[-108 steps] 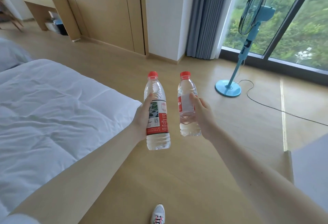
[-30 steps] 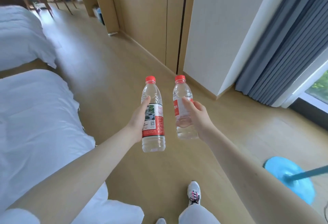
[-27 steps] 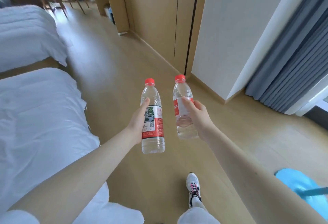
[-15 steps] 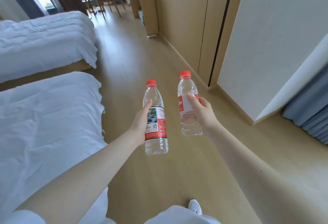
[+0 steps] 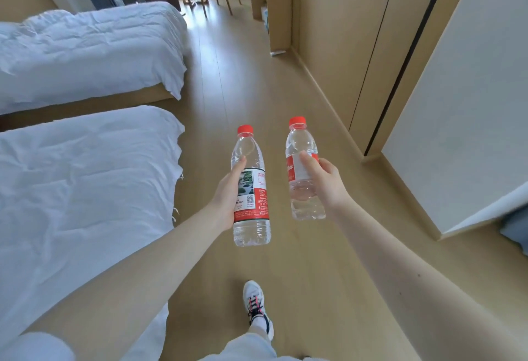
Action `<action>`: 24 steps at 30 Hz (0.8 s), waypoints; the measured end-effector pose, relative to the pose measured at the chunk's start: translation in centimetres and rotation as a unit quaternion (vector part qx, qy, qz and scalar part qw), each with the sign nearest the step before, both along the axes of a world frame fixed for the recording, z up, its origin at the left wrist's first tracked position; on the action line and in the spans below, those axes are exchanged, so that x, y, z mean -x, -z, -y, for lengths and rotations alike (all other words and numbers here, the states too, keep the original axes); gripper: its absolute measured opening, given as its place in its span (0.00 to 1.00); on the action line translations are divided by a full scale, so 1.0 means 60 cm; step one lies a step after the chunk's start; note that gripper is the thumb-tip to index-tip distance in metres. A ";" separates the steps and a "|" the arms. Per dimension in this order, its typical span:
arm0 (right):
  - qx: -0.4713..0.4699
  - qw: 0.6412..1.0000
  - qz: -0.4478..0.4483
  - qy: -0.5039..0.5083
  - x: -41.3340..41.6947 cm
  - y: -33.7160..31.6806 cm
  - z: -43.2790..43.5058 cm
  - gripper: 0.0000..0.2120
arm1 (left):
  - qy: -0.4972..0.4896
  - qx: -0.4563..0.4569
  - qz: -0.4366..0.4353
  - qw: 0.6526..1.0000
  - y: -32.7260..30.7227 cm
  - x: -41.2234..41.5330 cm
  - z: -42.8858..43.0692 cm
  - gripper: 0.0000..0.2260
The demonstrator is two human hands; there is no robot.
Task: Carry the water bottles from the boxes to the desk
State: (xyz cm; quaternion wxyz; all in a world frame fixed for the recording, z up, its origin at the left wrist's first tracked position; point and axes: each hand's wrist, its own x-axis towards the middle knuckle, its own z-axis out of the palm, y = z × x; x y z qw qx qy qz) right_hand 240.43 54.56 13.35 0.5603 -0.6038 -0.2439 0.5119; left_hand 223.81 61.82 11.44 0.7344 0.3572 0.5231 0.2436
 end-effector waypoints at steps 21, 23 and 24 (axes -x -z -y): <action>-0.019 0.998 0.065 0.008 0.017 -0.058 -0.506 0.14 | -0.011 -0.045 0.093 0.995 -0.013 0.011 -0.510 0.22; -0.019 0.998 0.066 -0.005 0.017 -0.054 -0.539 0.15 | -0.023 -0.039 0.101 0.994 -0.005 0.015 -0.539 0.22; -0.018 0.997 0.070 -0.013 0.017 -0.053 -0.555 0.16 | -0.027 -0.036 0.104 0.994 0.000 0.017 -0.552 0.23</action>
